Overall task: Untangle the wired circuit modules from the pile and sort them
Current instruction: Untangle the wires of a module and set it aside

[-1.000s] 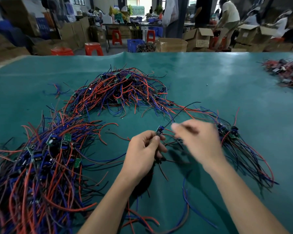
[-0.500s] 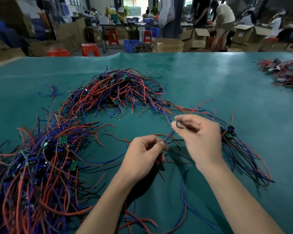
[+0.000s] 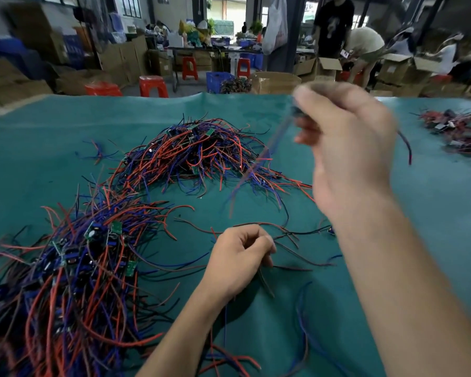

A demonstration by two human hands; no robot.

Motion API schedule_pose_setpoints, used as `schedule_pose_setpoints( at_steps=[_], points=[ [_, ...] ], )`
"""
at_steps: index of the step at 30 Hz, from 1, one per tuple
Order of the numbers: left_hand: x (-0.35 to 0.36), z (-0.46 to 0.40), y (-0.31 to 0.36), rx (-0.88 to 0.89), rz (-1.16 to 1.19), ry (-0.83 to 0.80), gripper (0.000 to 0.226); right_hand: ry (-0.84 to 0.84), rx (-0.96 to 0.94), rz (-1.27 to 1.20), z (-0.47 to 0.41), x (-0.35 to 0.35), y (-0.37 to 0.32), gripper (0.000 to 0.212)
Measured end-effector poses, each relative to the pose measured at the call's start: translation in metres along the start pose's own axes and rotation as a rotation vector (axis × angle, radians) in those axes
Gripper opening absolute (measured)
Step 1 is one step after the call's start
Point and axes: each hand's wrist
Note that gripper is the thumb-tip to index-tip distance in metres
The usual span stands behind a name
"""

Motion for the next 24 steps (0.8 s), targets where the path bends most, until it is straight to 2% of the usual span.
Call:
schedule_pose_setpoints(
  at_steps=[3,5,7,9,10,11,13,16,18,21,24],
  points=[
    [-0.001,0.001,-0.001,0.036,0.002,0.002,0.023,-0.406,0.208,0.056,0.009,0.063,0.003,0.012],
    [-0.001,0.002,-0.001,0.054,-0.038,0.055,0.016,-0.678,0.334,0.133,0.022,0.100,0.016,0.008],
    [-0.002,0.003,-0.002,0.049,-0.040,0.105,0.017,-0.864,0.405,0.266,0.028,0.123,0.032,0.017],
    [-0.002,0.003,0.000,0.078,-0.040,0.081,0.014,-1.026,0.492,0.393,0.026,0.128,0.047,0.028],
    [-0.001,0.002,0.000,0.095,-0.051,0.065,0.023,-1.076,0.515,0.460,0.021,0.126,0.054,0.031],
    [-0.001,0.001,-0.001,0.088,-0.052,0.054,0.027,-1.085,0.504,0.534,0.015,0.120,0.062,0.032],
    [0.000,-0.003,-0.004,0.032,-0.053,0.035,0.018,-1.016,0.372,0.732,-0.002,0.101,0.077,0.027],
    [-0.001,-0.004,-0.009,0.019,-0.062,0.035,0.020,-0.863,0.134,1.233,-0.035,0.055,0.104,0.019],
    [-0.001,-0.005,-0.010,0.033,-0.072,0.032,0.020,-0.808,0.187,1.485,-0.049,0.017,0.122,0.026],
    [-0.001,-0.008,-0.012,0.042,-0.099,0.044,0.020,-0.707,0.280,1.516,-0.048,-0.027,0.143,0.020],
    [-0.001,-0.007,-0.012,0.033,-0.051,0.042,0.021,-0.495,0.183,1.351,-0.042,-0.048,0.149,0.023]
  ],
)
Point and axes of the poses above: each hand's wrist, its own z-axis away from the middle knuckle, its own x-axis out of the palm, y = z × x, and after that the axes turned 4 degrees about -x, right-handed
